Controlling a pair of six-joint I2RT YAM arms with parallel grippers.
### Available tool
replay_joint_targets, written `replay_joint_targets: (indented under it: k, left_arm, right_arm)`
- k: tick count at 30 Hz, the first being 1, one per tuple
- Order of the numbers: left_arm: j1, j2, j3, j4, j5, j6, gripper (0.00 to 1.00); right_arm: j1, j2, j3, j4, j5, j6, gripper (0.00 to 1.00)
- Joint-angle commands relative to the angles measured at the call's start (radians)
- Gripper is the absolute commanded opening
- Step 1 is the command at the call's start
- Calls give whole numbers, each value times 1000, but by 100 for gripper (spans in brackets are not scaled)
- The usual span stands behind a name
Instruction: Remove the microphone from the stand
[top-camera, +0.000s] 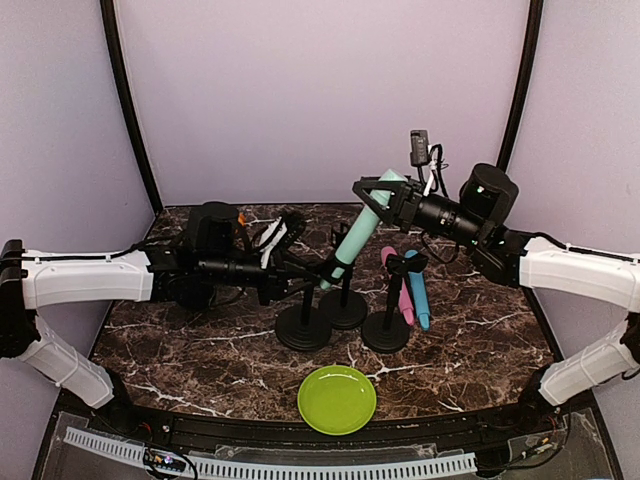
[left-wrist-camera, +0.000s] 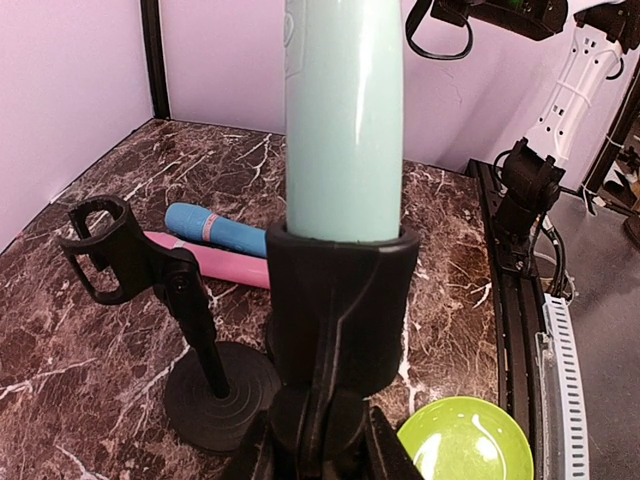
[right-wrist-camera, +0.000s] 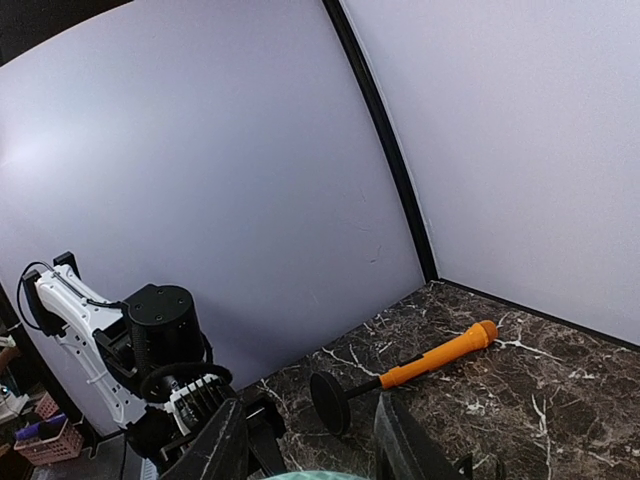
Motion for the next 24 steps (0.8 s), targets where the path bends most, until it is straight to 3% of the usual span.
replay_joint_targets:
  k: [1,11,24]
  left_arm:
    - [24,-41,-3,-64,-48,16,0]
    - [25,-39,-2,-63,-69,16,0]
    - [24,-37,-1,-65,-70,16,0]
  right_arm:
    - [-43,-68,11,48,76,-32,0]
    - [-42,-64,54,-92,265,-14,0]
    - [-43,-68,65,-120,299,-10,0]
